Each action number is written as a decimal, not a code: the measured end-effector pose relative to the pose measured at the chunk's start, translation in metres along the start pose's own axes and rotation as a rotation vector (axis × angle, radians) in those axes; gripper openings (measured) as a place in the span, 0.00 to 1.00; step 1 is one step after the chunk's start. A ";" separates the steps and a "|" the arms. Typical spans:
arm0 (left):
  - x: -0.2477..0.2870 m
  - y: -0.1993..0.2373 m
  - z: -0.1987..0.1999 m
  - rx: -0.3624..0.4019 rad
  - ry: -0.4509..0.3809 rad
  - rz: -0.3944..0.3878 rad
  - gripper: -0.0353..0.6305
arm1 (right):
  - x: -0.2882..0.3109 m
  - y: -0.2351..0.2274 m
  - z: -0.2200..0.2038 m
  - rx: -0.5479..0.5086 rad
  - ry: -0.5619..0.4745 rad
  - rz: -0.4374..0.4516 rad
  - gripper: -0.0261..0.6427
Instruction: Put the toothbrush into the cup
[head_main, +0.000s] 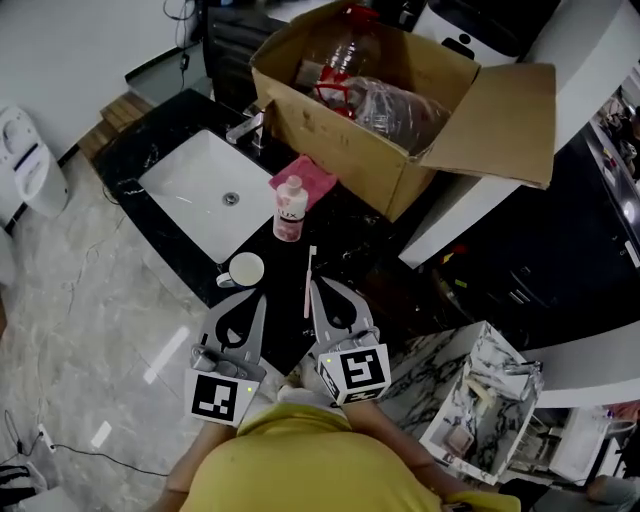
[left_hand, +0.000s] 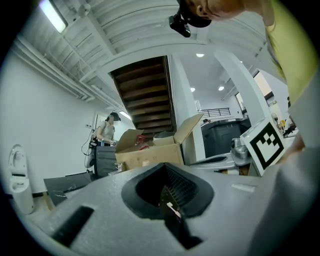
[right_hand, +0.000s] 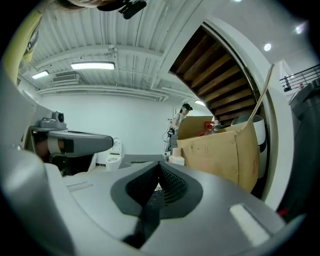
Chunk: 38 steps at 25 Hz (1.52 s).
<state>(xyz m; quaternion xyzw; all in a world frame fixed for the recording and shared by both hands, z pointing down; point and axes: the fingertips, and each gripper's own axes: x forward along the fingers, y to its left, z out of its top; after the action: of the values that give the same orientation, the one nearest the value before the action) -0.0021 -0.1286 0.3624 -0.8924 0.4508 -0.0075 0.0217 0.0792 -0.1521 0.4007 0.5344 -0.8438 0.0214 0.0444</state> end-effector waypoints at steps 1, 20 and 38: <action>0.005 0.001 -0.003 0.002 0.005 0.004 0.06 | 0.005 -0.004 -0.005 0.002 0.011 0.007 0.06; 0.050 0.032 -0.024 0.018 0.108 -0.041 0.06 | 0.076 -0.045 -0.106 0.108 0.410 0.043 0.12; 0.062 0.077 -0.039 -0.008 0.145 -0.029 0.06 | 0.111 -0.063 -0.205 0.177 0.808 0.104 0.24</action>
<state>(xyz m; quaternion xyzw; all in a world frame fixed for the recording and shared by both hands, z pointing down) -0.0283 -0.2253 0.3978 -0.8959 0.4384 -0.0708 -0.0144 0.0994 -0.2615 0.6150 0.4415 -0.7794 0.3040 0.3244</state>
